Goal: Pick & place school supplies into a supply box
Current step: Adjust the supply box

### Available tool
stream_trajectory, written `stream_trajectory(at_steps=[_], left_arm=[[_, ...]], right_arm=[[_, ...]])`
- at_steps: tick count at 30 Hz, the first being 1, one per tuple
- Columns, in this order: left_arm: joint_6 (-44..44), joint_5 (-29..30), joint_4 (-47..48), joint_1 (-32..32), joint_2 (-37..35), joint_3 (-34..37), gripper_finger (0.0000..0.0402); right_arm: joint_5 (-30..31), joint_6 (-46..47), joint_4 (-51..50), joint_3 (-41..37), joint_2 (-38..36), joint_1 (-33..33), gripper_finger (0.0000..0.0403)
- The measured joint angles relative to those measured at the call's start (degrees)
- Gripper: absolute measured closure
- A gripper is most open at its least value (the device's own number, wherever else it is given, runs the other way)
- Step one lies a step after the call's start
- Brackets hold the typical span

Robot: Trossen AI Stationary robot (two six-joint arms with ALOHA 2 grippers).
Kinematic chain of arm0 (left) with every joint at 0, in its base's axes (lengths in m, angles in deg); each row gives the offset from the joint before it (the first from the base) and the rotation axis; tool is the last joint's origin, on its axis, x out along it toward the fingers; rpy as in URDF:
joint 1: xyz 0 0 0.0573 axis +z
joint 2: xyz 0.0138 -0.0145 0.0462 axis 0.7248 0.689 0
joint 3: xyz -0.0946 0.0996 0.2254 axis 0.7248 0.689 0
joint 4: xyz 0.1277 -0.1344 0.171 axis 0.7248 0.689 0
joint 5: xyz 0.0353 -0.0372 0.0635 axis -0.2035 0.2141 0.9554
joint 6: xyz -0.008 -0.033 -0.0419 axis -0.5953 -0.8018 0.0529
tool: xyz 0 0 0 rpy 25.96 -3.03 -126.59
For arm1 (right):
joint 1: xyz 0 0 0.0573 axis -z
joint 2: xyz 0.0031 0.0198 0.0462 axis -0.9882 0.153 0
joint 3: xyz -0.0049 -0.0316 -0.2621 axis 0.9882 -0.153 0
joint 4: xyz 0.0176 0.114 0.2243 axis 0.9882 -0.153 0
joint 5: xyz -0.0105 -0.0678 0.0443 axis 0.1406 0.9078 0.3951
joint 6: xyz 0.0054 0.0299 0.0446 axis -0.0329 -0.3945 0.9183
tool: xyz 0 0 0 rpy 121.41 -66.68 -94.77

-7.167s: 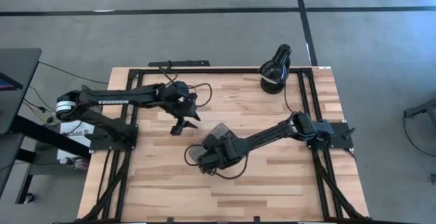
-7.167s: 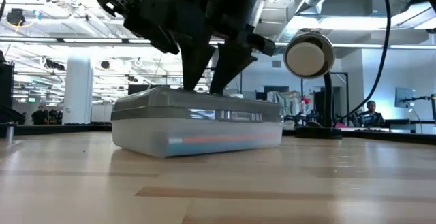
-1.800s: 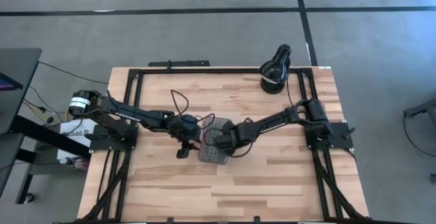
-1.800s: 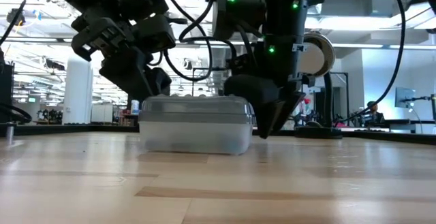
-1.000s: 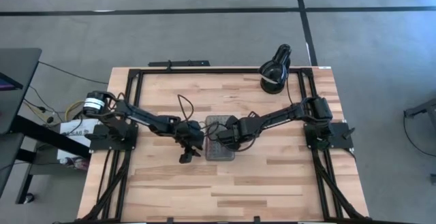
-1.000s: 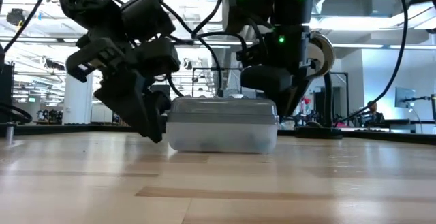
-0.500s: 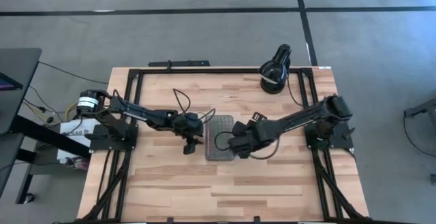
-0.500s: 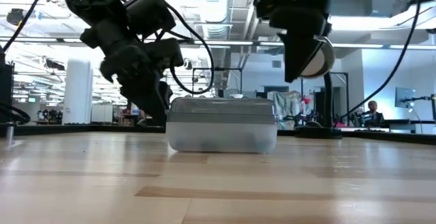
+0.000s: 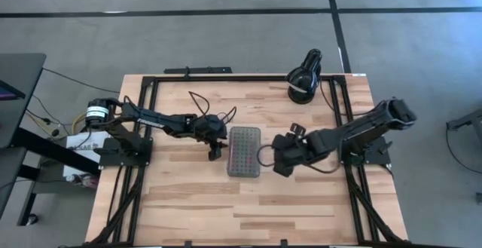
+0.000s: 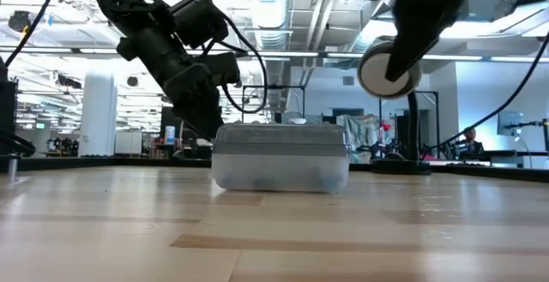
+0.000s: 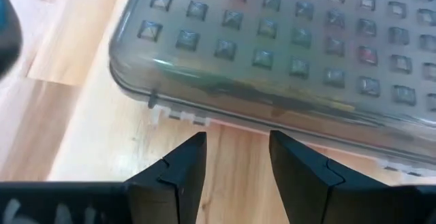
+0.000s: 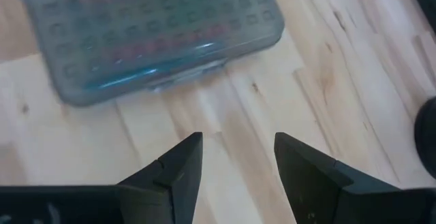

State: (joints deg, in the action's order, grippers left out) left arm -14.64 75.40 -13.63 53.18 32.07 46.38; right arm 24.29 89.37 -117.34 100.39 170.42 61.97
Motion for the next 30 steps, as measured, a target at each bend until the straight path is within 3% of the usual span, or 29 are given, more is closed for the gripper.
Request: stream_trajectory(at_steps=[6, 14, 30], left_arm=[[-2.78, -3.39, 1.44, -2.12, 0.00, -0.04, 0.0246], [-4.67, 0.69, 0.86, -7.59, 0.00, -0.04, 0.0246], [-6.68, 0.69, -2.09, -8.99, 0.02, -0.04, 0.0246]], right_arm=[[-0.17, 1.58, 0.22, -3.65, -1.33, -3.03, 0.0226], [-0.45, 6.49, 2.18, -8.14, -1.26, -3.62, 0.0226], [-0.41, 6.16, 3.00, -8.56, -1.26, -1.59, 0.0226]])
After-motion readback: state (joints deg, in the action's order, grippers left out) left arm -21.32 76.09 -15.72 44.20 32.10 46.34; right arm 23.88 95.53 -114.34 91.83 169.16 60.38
